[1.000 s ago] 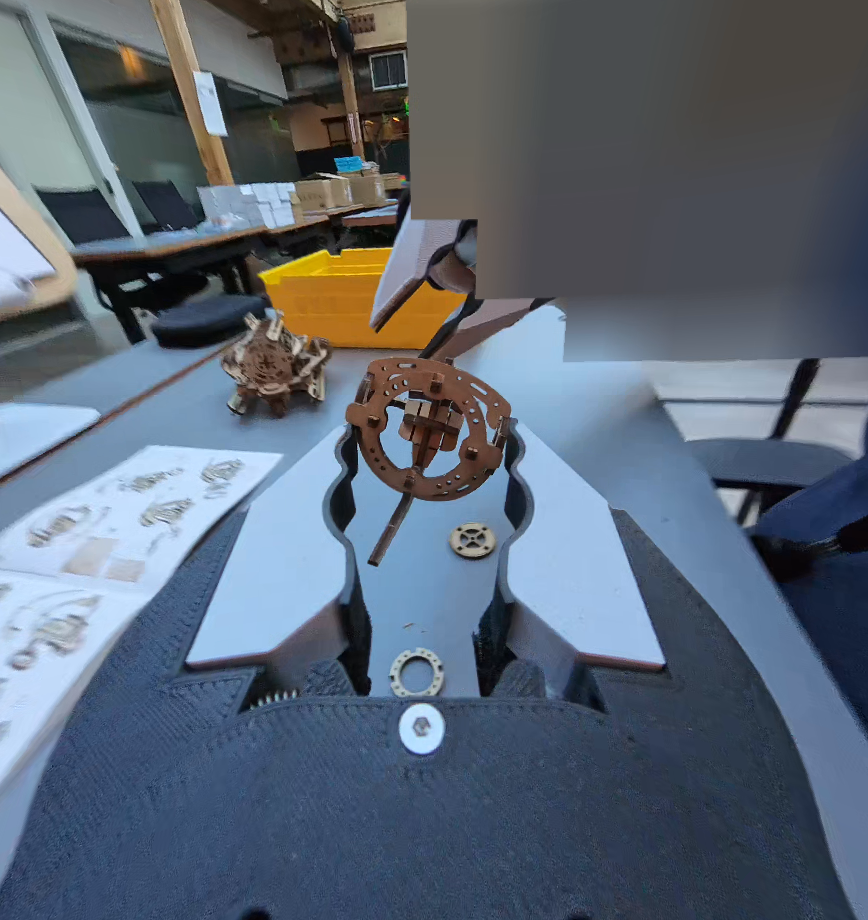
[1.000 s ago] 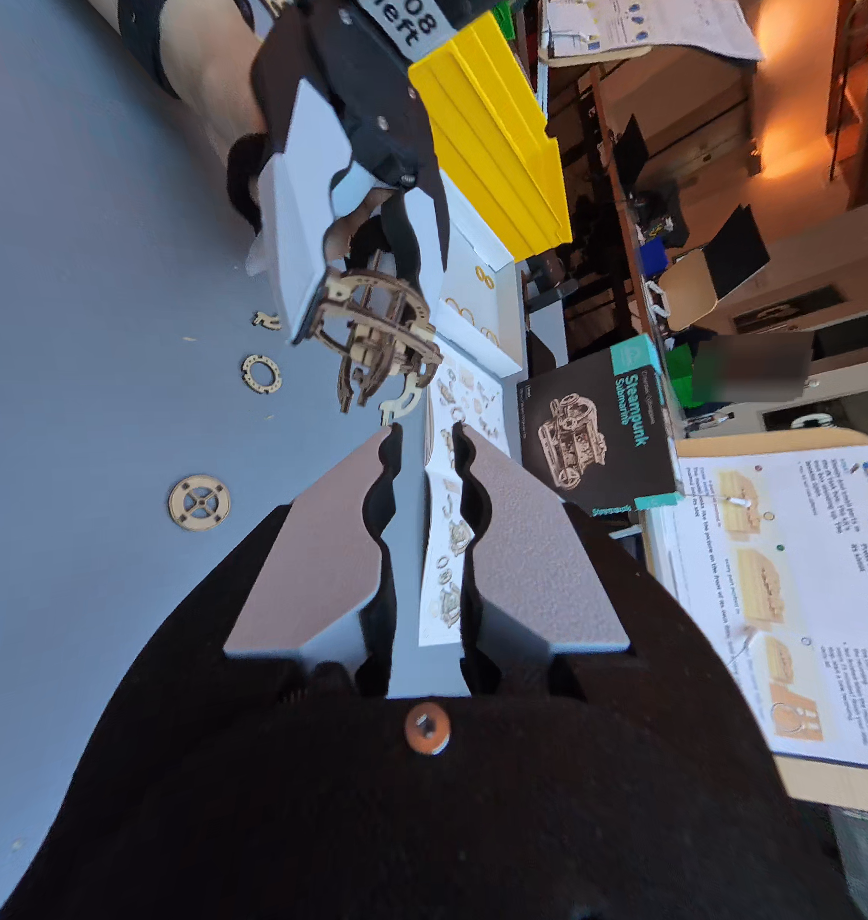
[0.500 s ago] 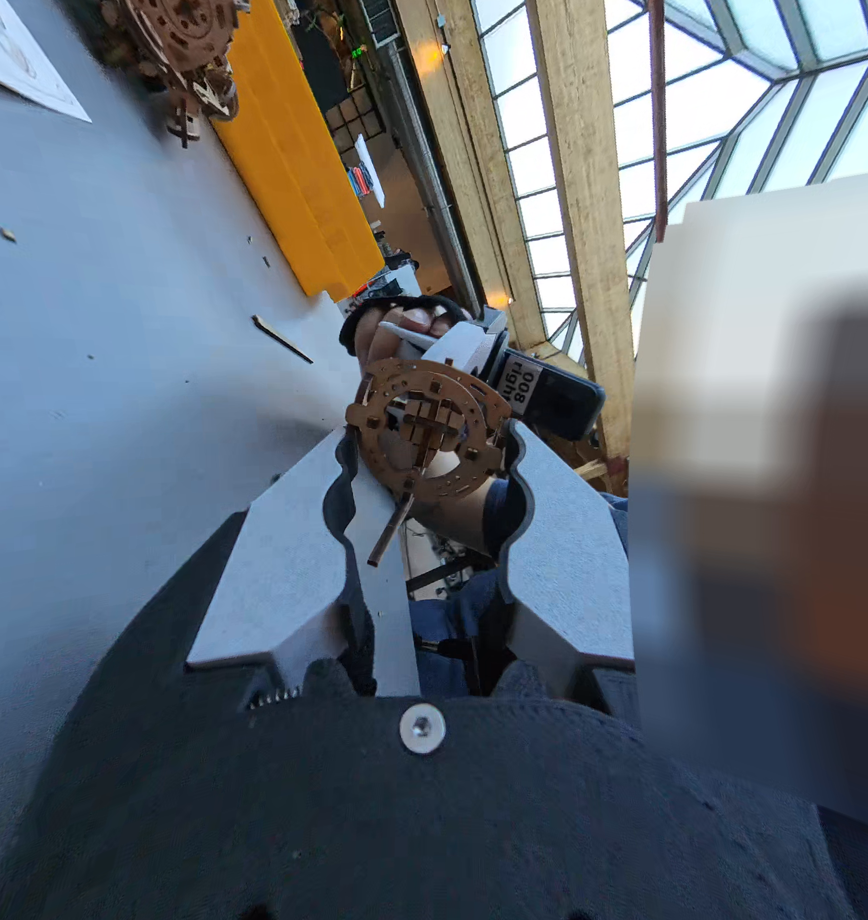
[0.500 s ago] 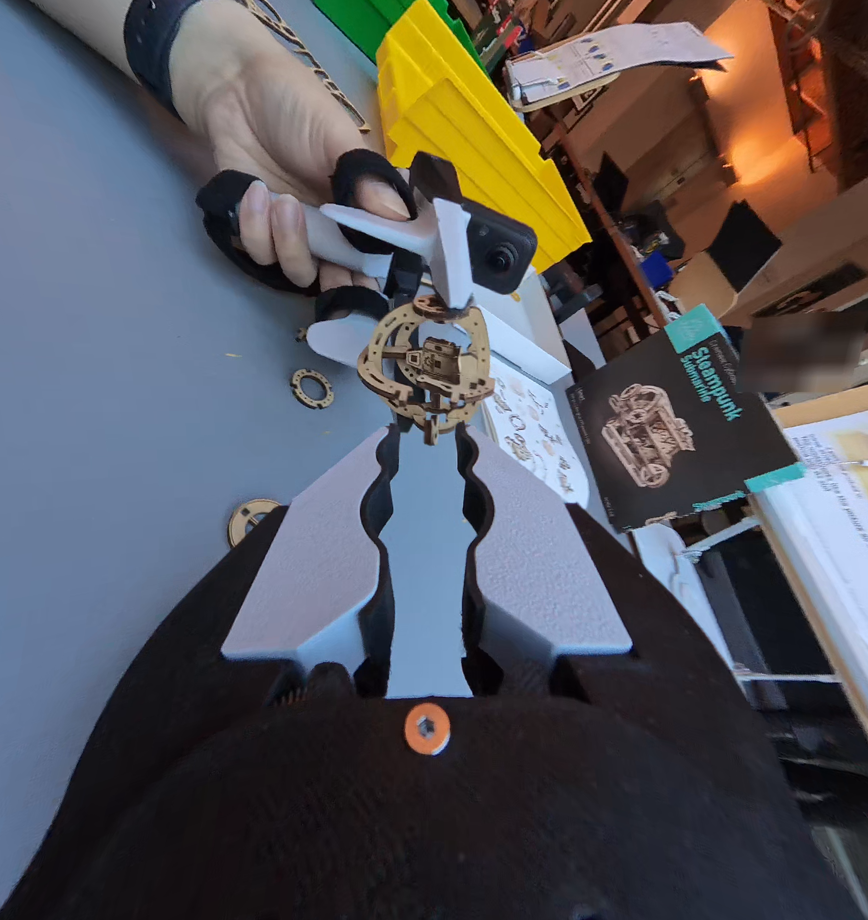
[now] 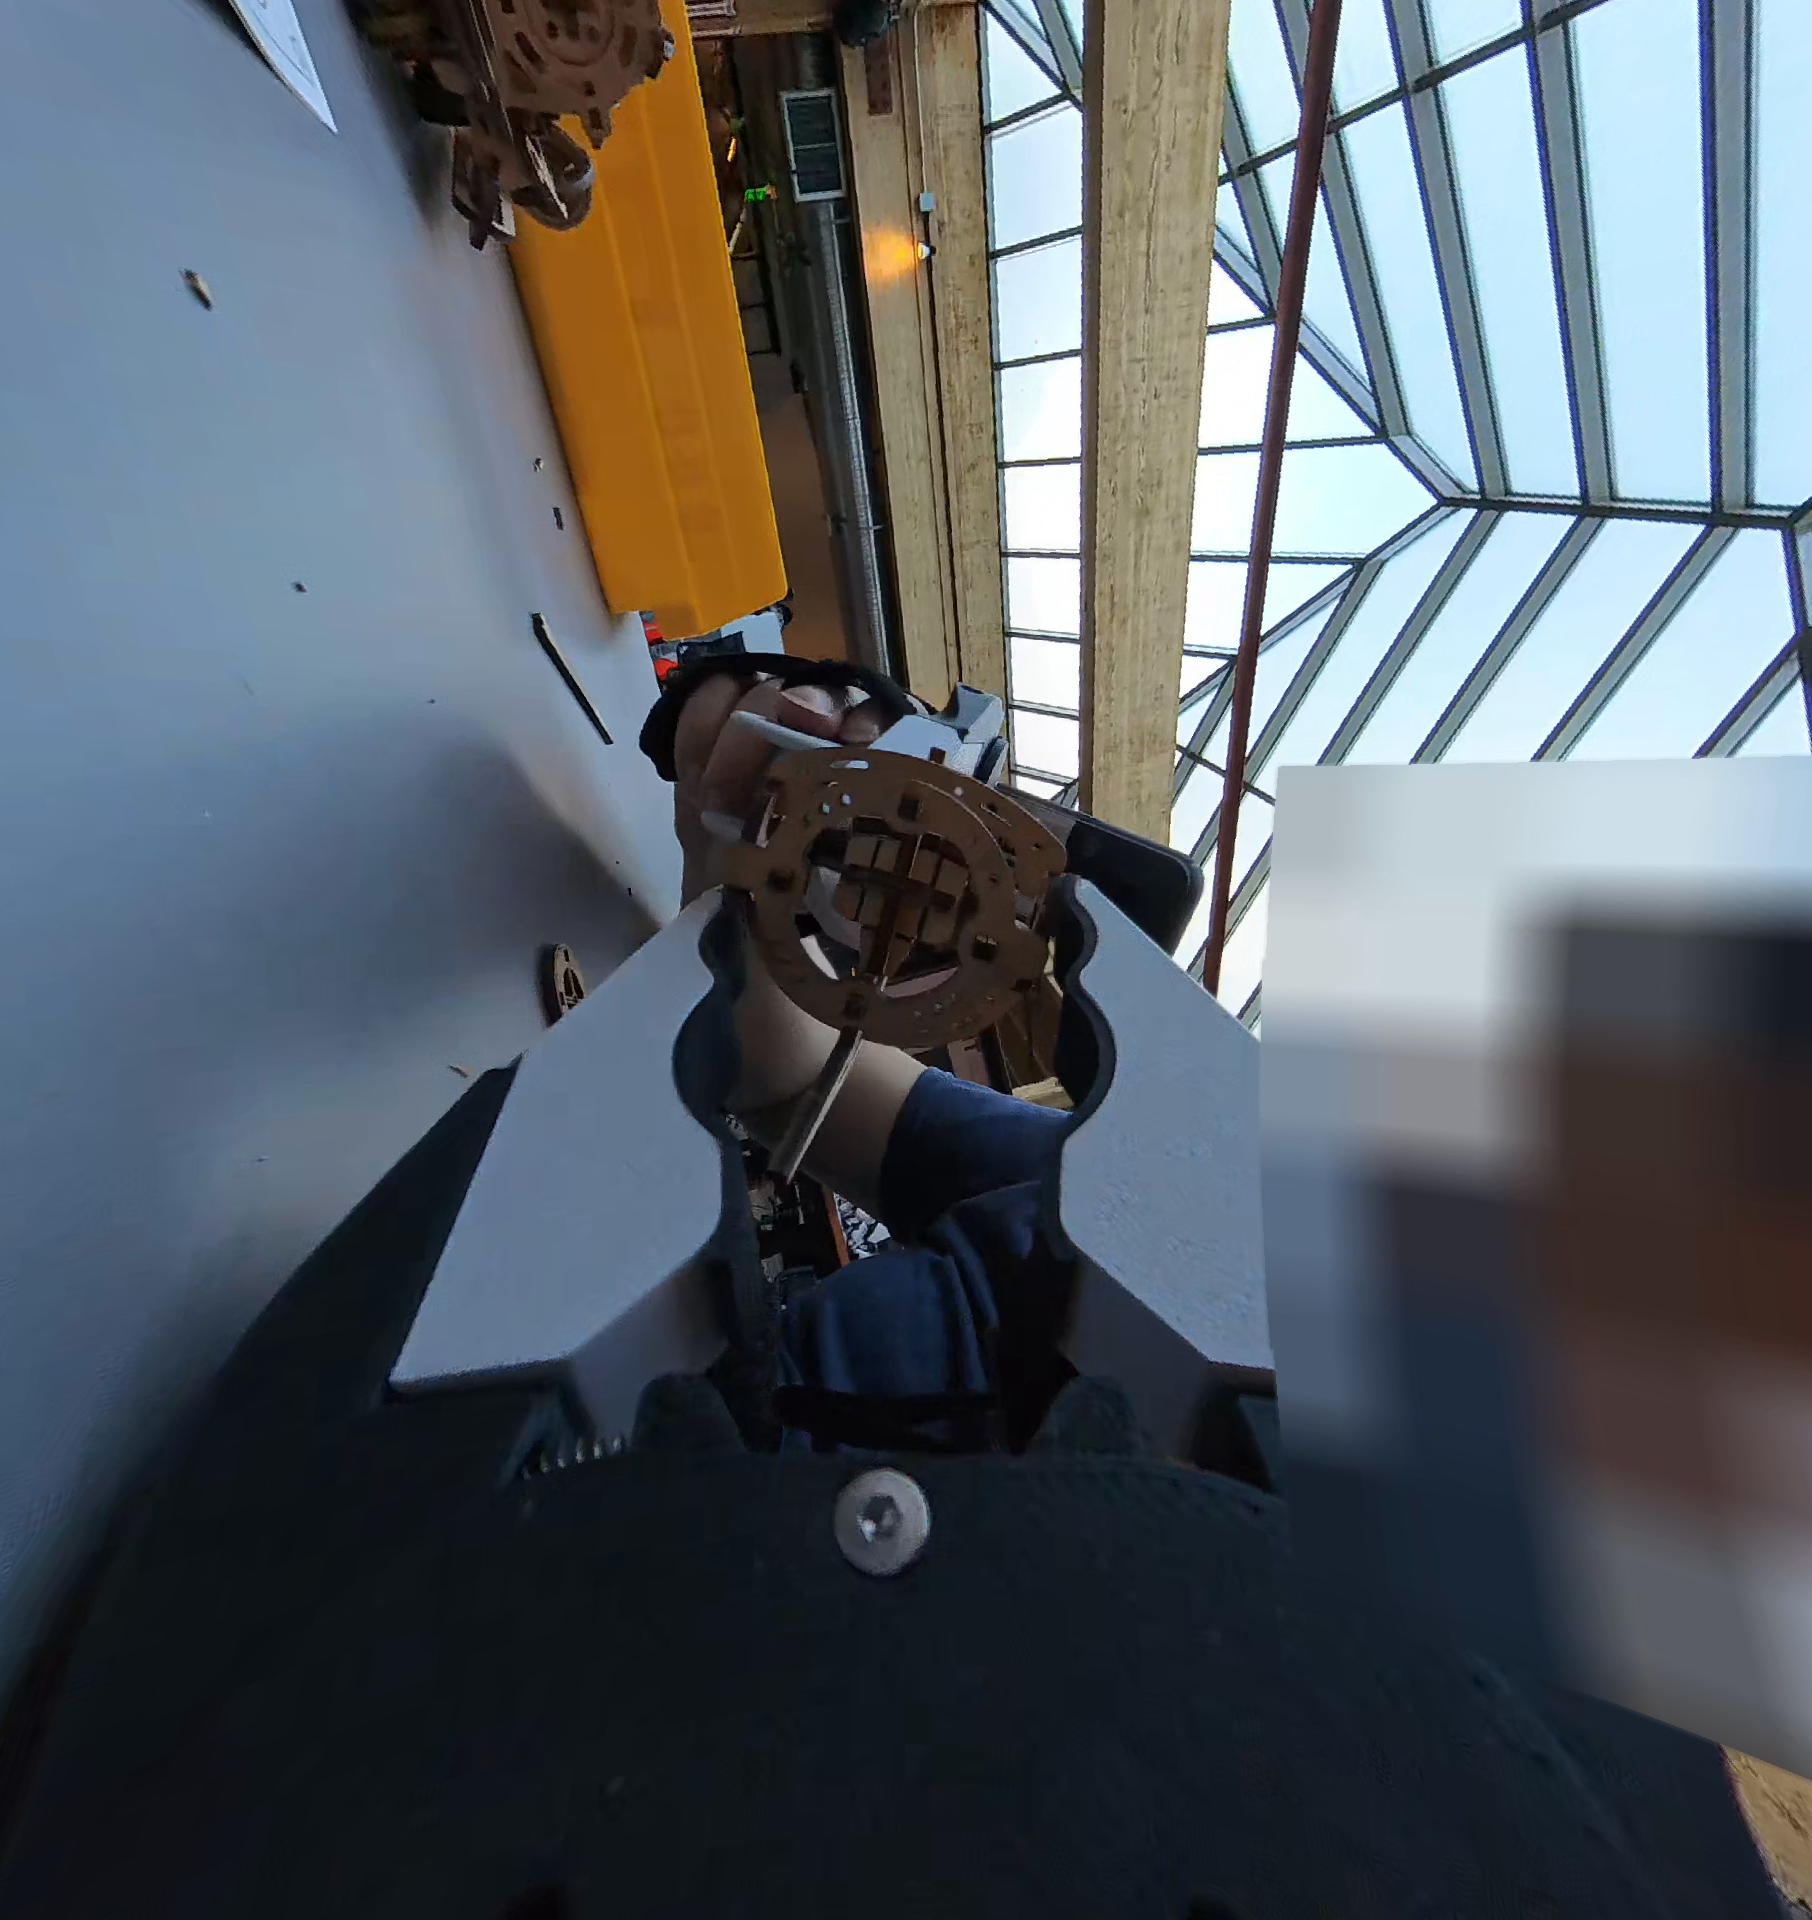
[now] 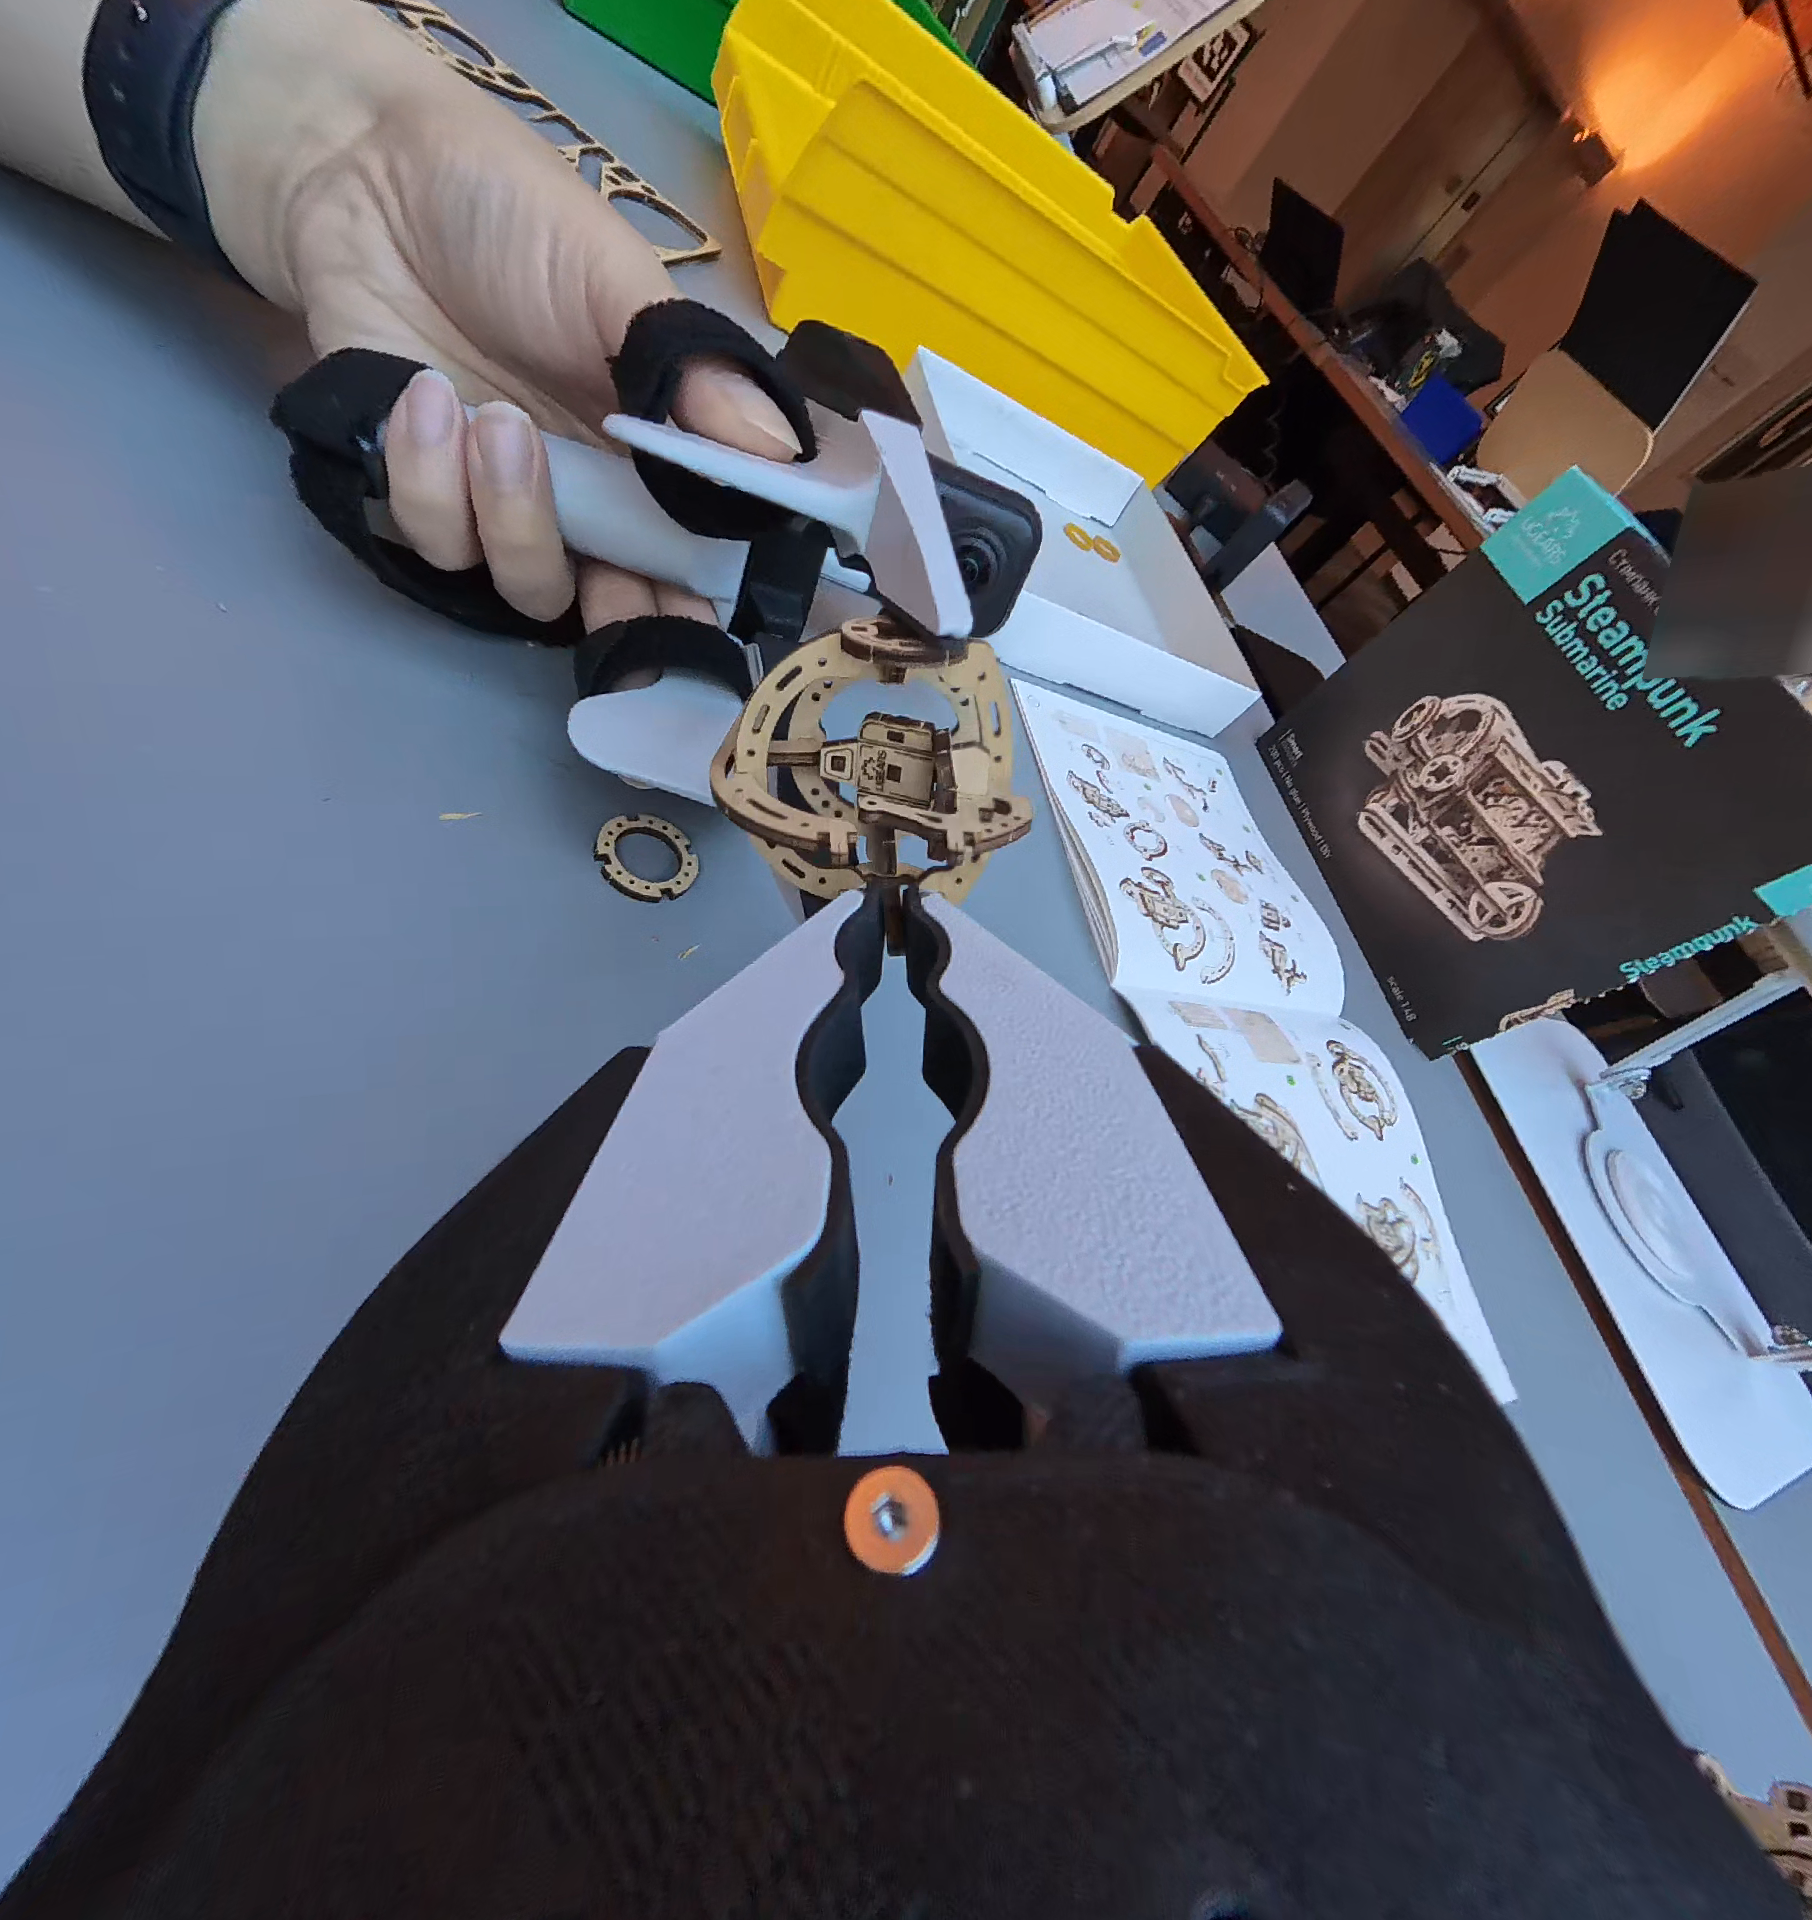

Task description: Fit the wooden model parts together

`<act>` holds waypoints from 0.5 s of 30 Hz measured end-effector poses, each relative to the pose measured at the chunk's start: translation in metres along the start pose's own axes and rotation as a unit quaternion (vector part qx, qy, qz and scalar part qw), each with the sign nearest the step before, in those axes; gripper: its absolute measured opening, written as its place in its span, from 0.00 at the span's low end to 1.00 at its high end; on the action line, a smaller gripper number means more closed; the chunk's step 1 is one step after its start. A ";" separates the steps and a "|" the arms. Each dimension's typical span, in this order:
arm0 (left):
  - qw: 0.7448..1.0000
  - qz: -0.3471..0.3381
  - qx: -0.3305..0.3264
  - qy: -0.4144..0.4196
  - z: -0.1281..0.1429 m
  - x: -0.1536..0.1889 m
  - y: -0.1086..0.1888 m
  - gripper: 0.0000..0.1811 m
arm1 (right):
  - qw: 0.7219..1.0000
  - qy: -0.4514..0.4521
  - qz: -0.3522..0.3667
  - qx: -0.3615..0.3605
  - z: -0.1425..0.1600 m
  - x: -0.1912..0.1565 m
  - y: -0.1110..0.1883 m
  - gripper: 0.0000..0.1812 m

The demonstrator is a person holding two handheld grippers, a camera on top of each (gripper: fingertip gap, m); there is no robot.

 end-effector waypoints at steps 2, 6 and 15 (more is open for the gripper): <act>1.000 0.001 0.003 0.005 0.000 0.000 0.001 0.33 | 1.000 -0.001 0.001 0.001 0.000 0.000 -0.001 0.01; 1.000 0.004 -0.001 0.017 0.001 -0.002 0.001 0.33 | 1.000 -0.003 -0.008 -0.010 0.002 -0.001 -0.002 0.00; 0.964 -0.179 -0.036 -0.193 -0.016 0.020 0.020 0.38 | 0.978 -0.175 -0.109 -0.014 0.030 0.012 -0.005 0.00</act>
Point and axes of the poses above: each gripper's, where its closed fingertips meet, y back along the fingers, z out of its underside, x = y × z across the jaws, the point moved 9 cm from there along y, back along the fingers, and after that the axes turned 12 degrees about -x, right-handed, at the moved point
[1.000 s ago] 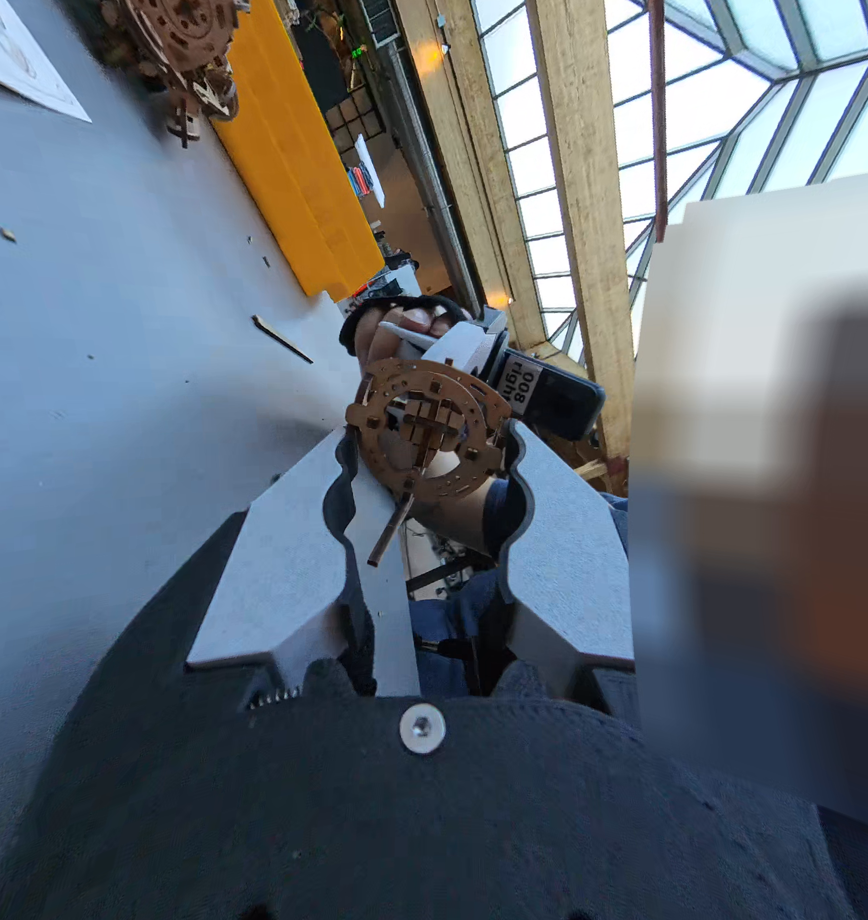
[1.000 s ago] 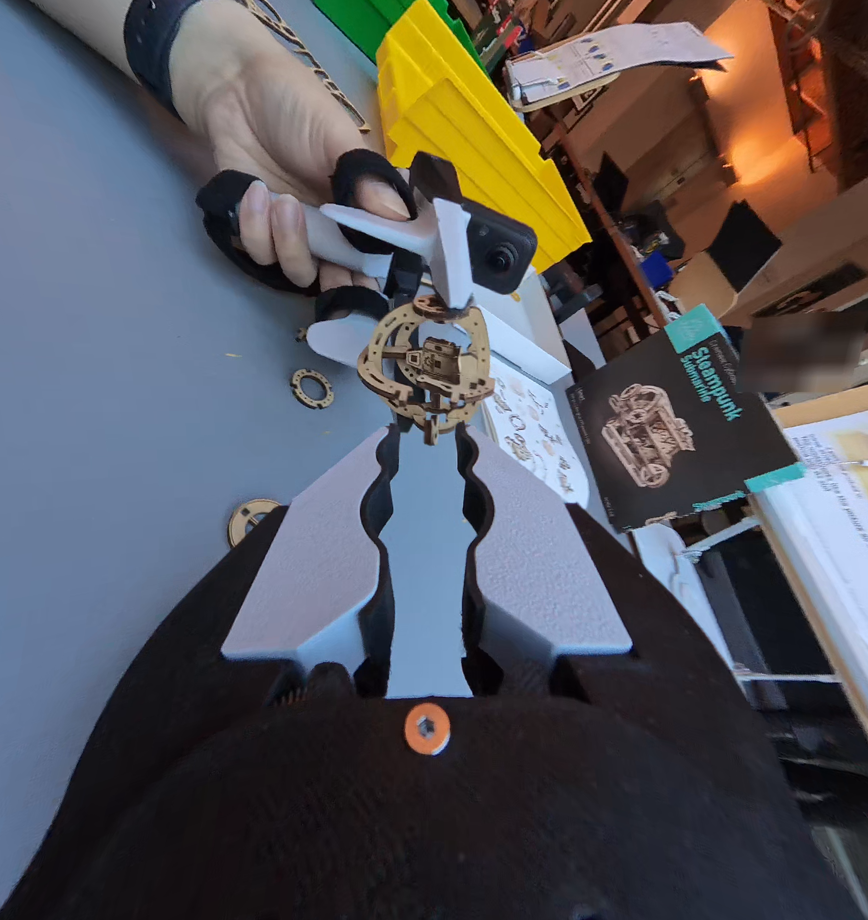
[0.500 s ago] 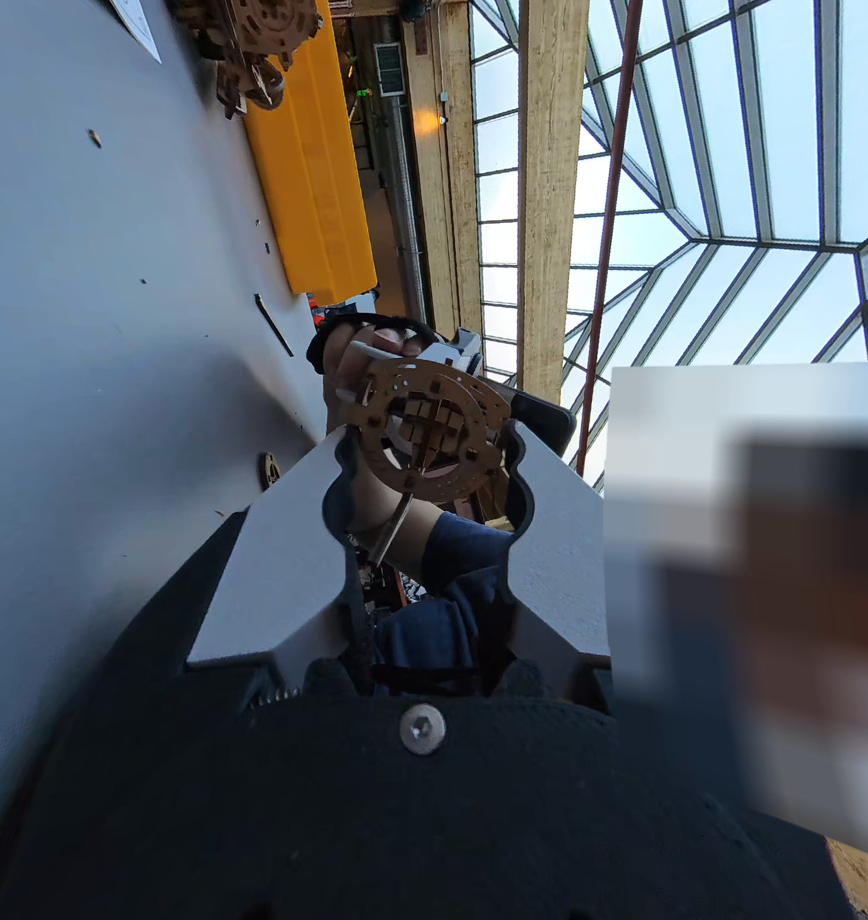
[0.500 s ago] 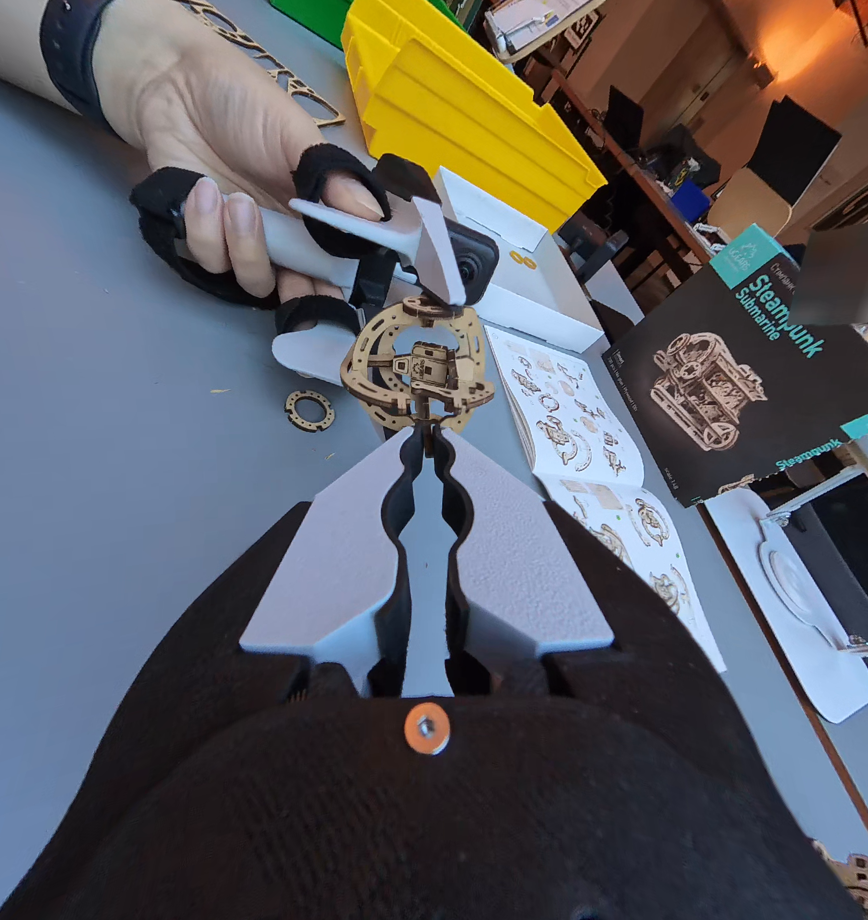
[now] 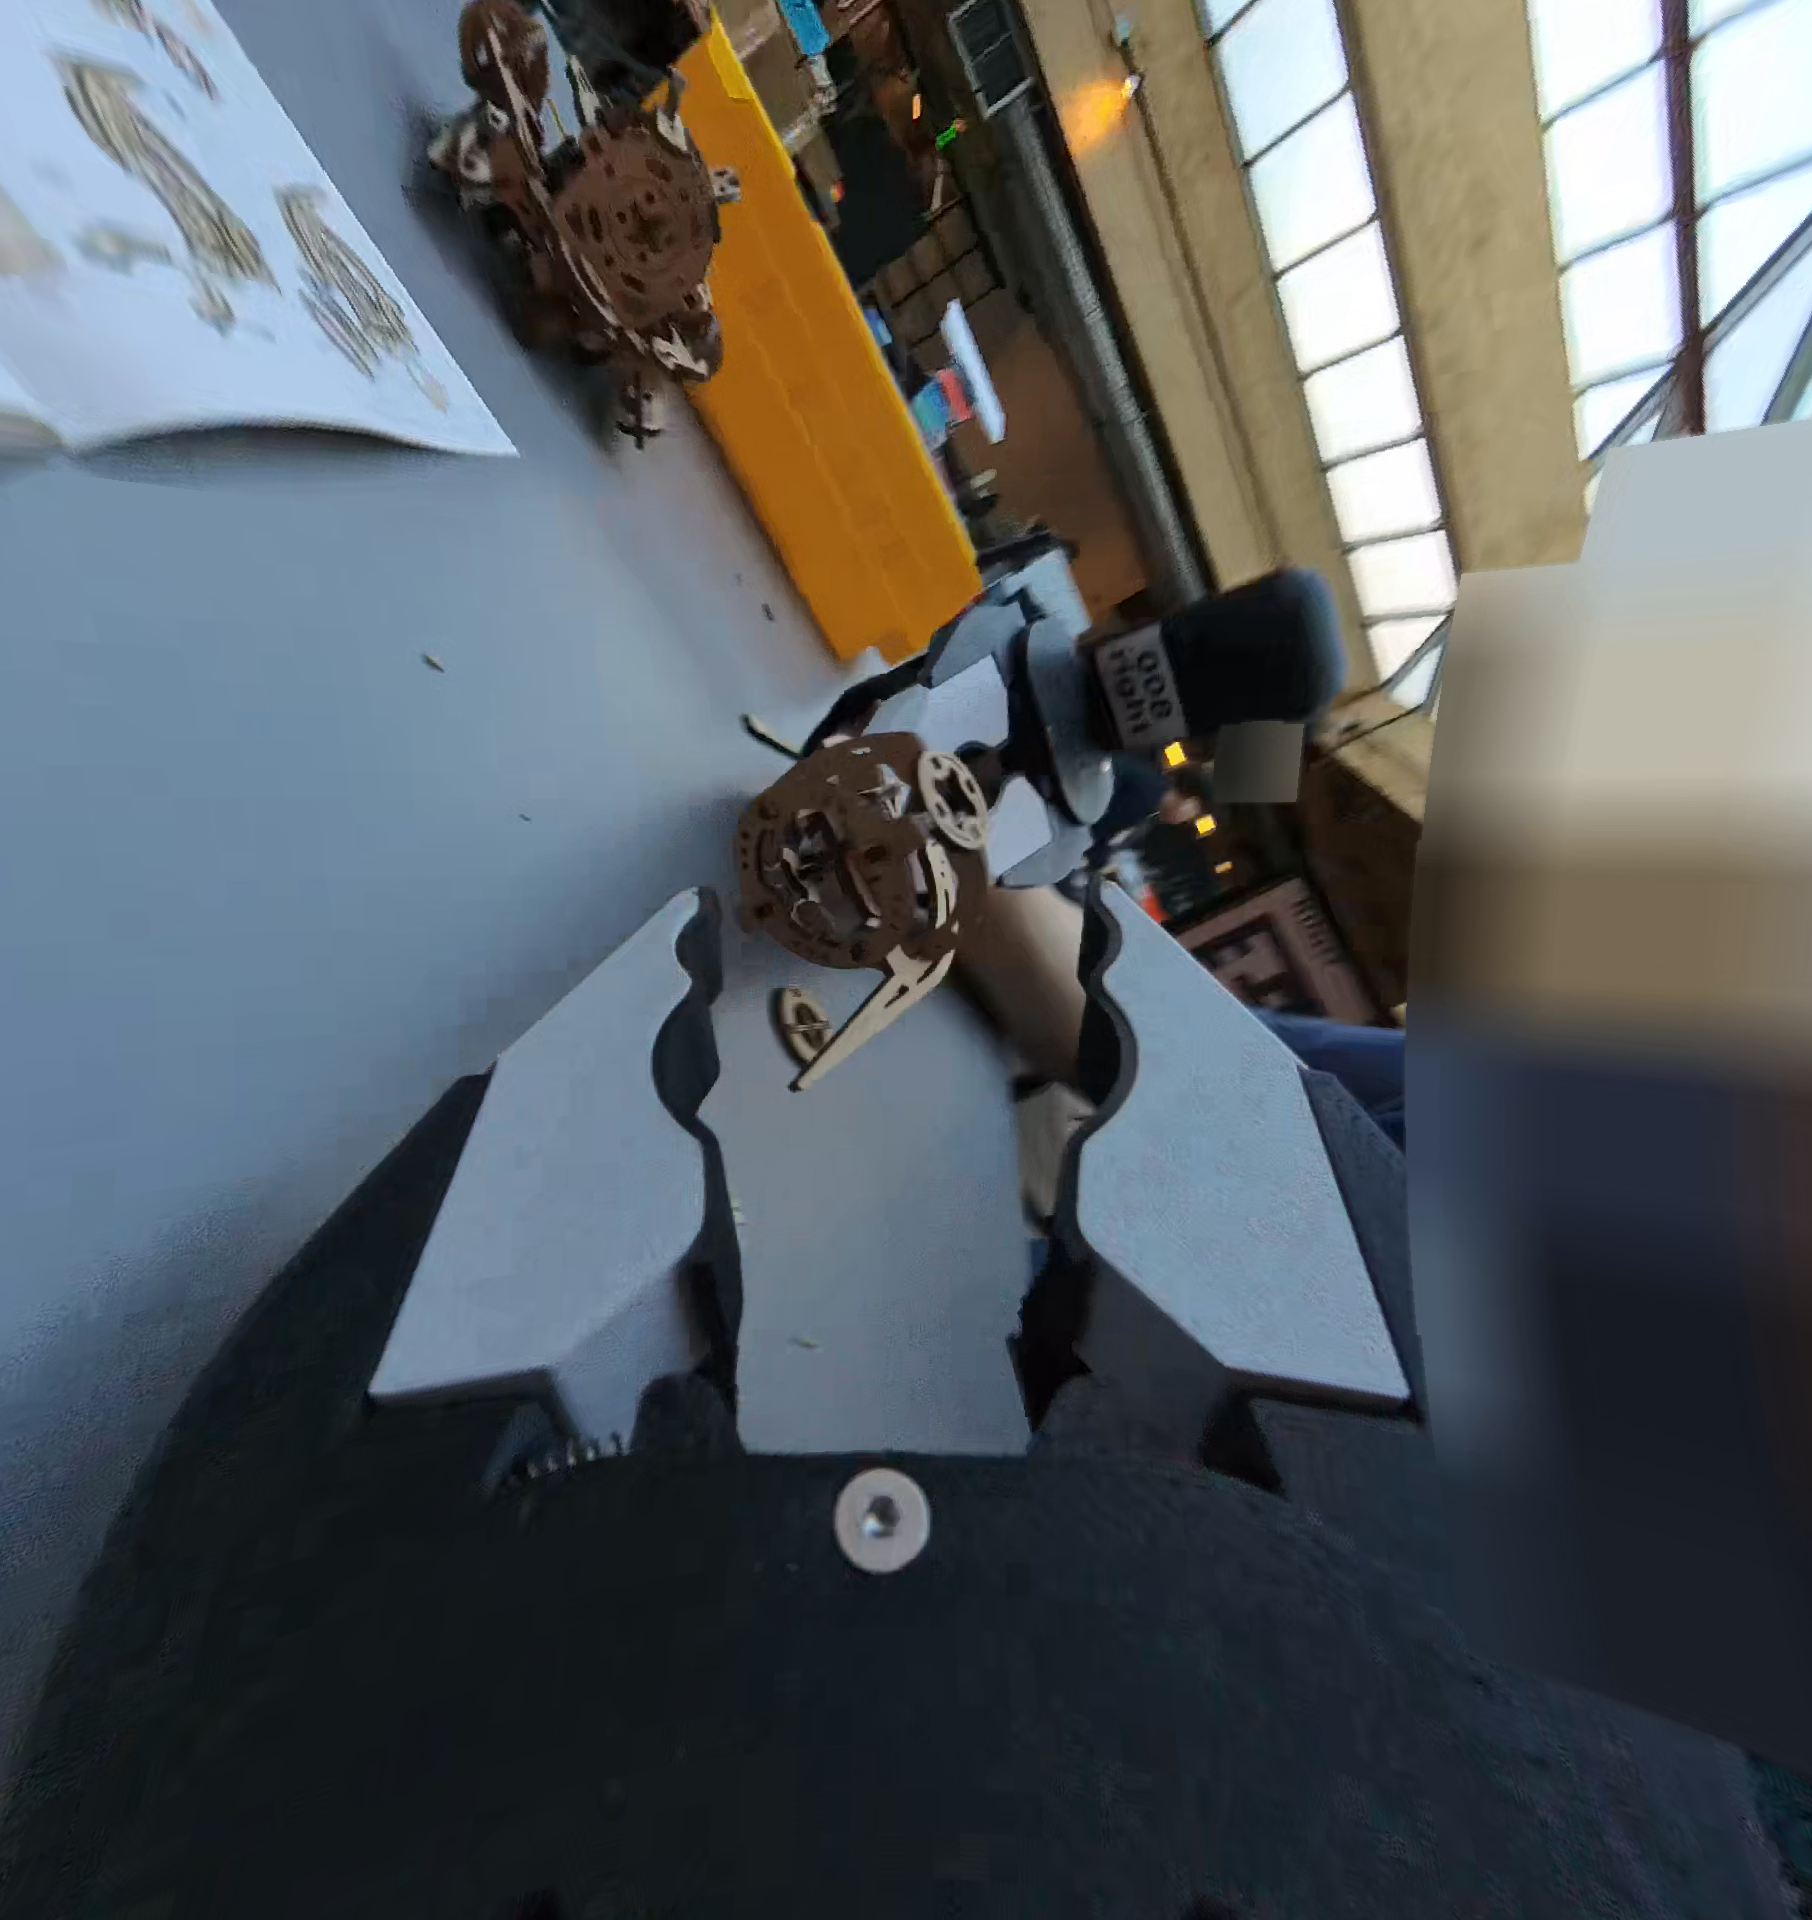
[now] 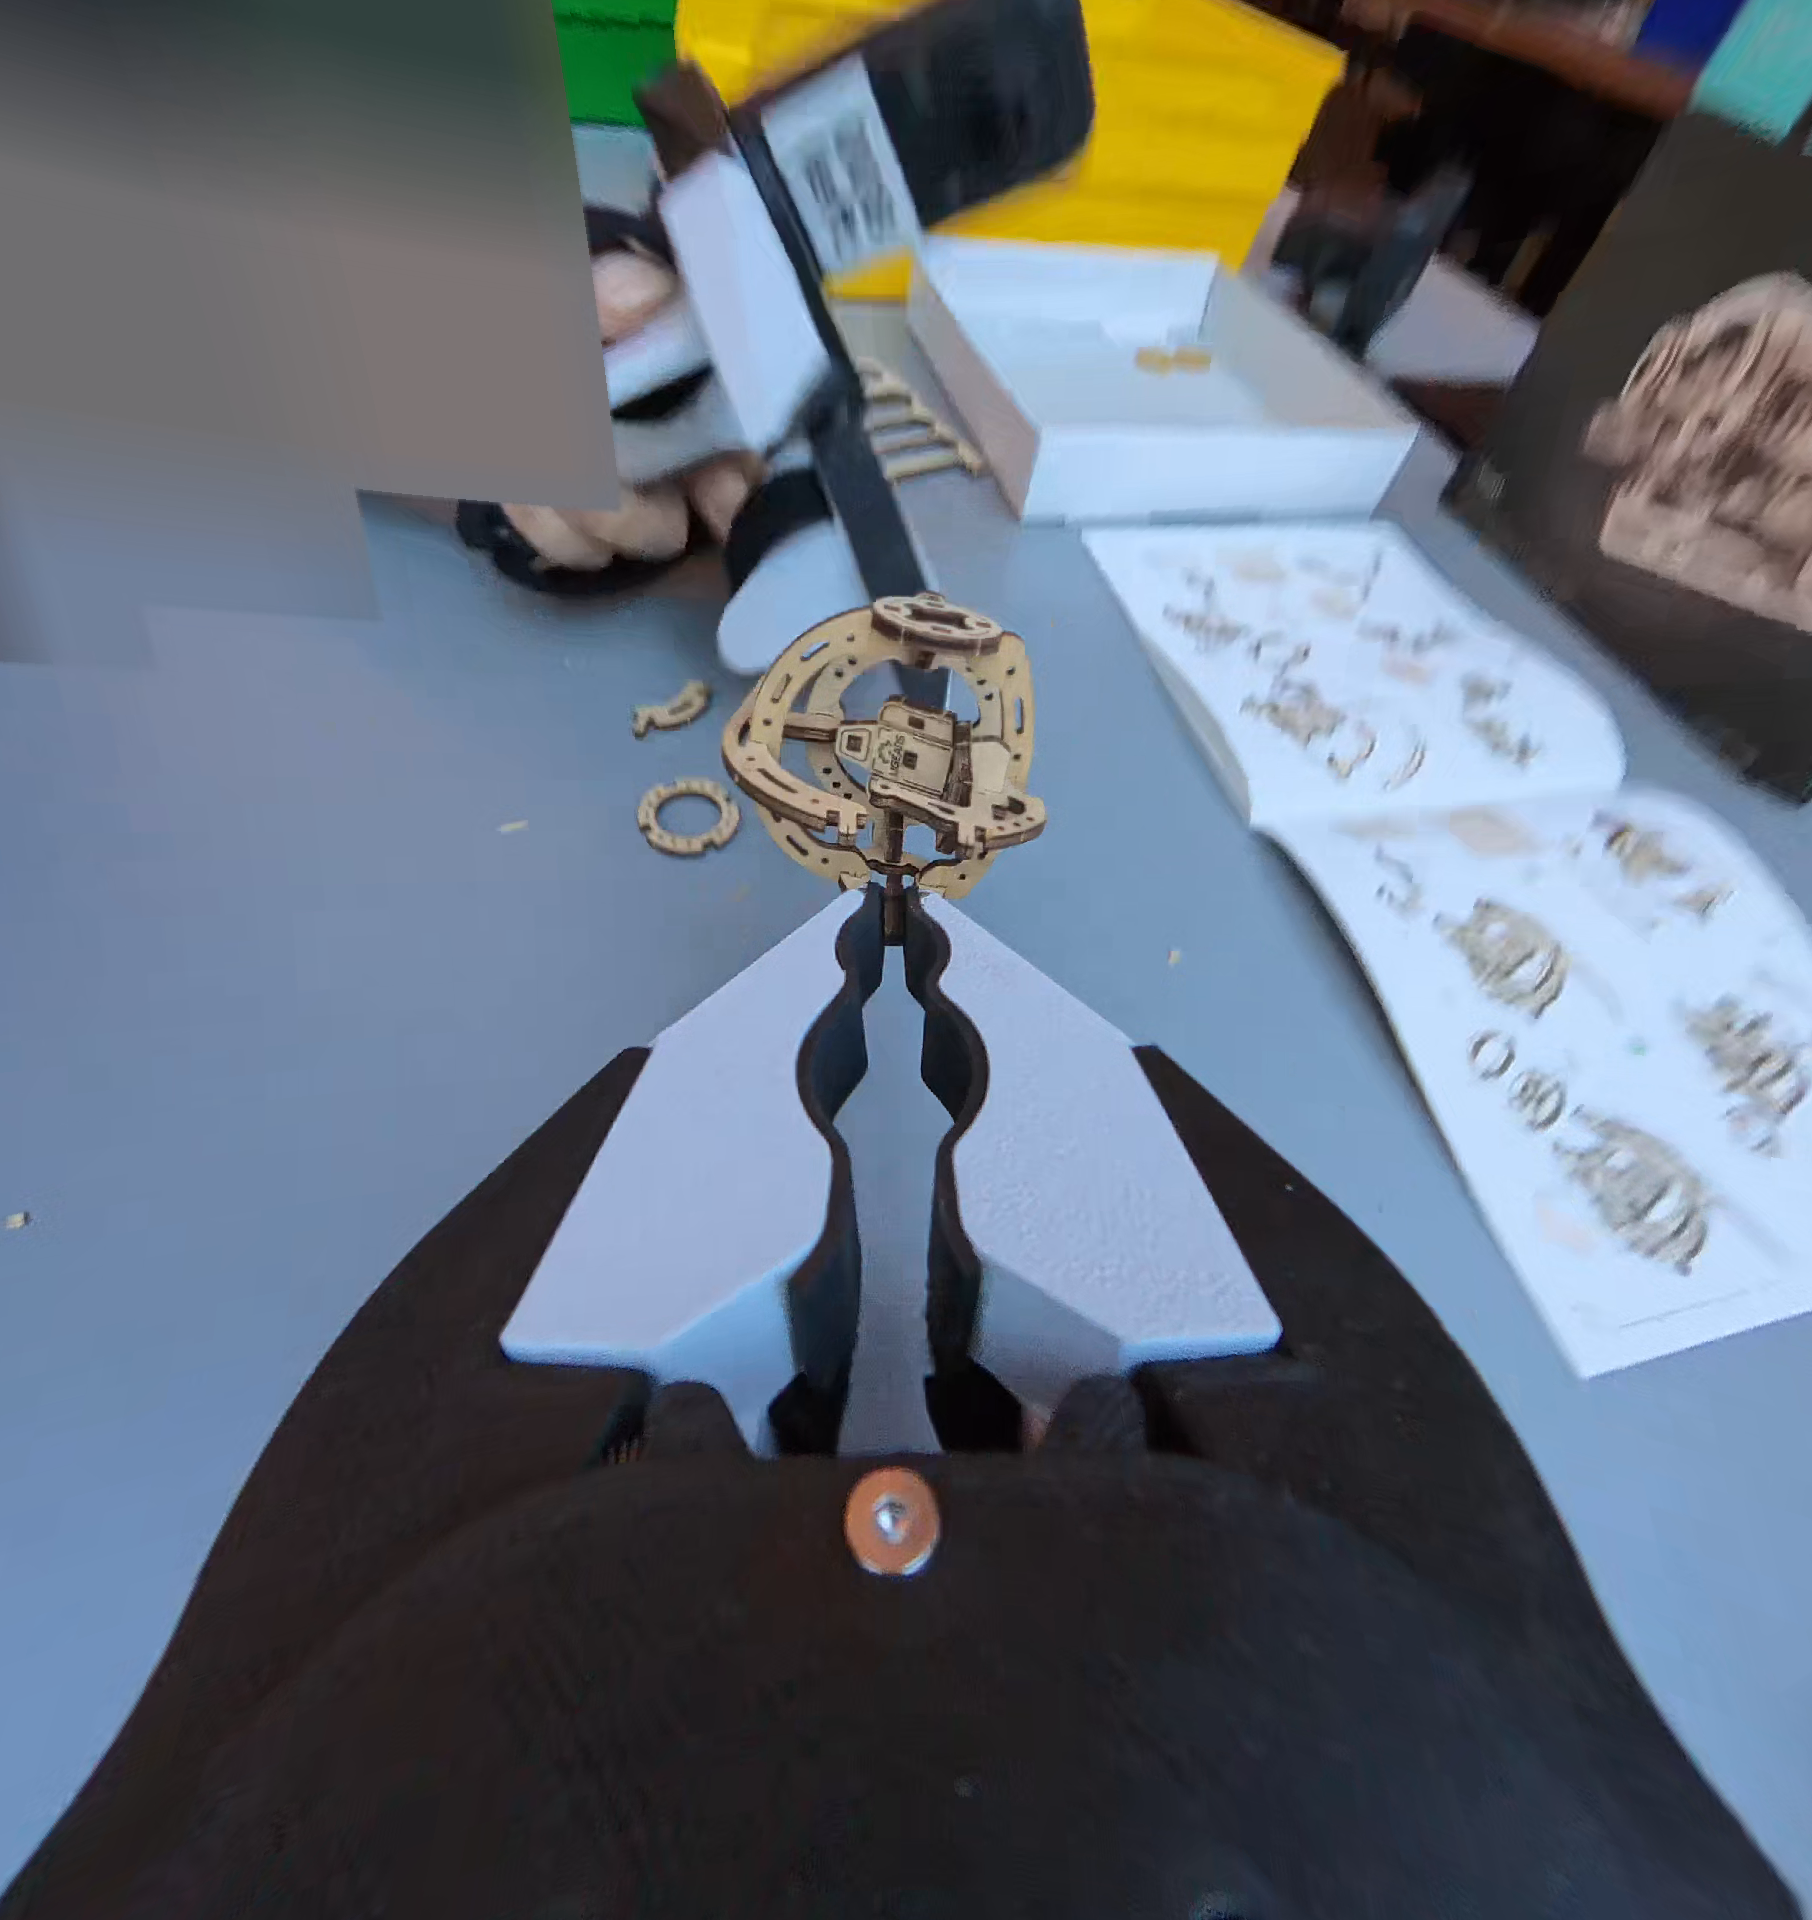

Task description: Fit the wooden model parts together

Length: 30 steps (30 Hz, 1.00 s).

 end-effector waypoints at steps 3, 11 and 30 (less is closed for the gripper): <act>0.985 -0.091 -0.044 -0.140 -0.005 0.005 0.004 0.40 | 0.998 -0.036 -0.041 -0.025 0.005 0.008 -0.003 0.00; 0.974 -0.097 -0.079 -0.189 0.001 0.009 -0.005 0.34 | 0.992 -0.027 -0.046 -0.112 0.015 0.012 -0.012 0.04; 0.967 -0.120 -0.094 -0.202 0.004 0.010 -0.009 0.30 | 0.993 -0.003 -0.042 -0.114 0.015 0.006 -0.012 0.01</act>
Point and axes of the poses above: each gripper's, where its closed fingertips meet, y back along the fingers, z out of its underside, x = y × z across the jaws, the point moved 9 cm from there along y, back along the fingers, and after that the axes turned 12 degrees about -x, right-handed, at the moved point
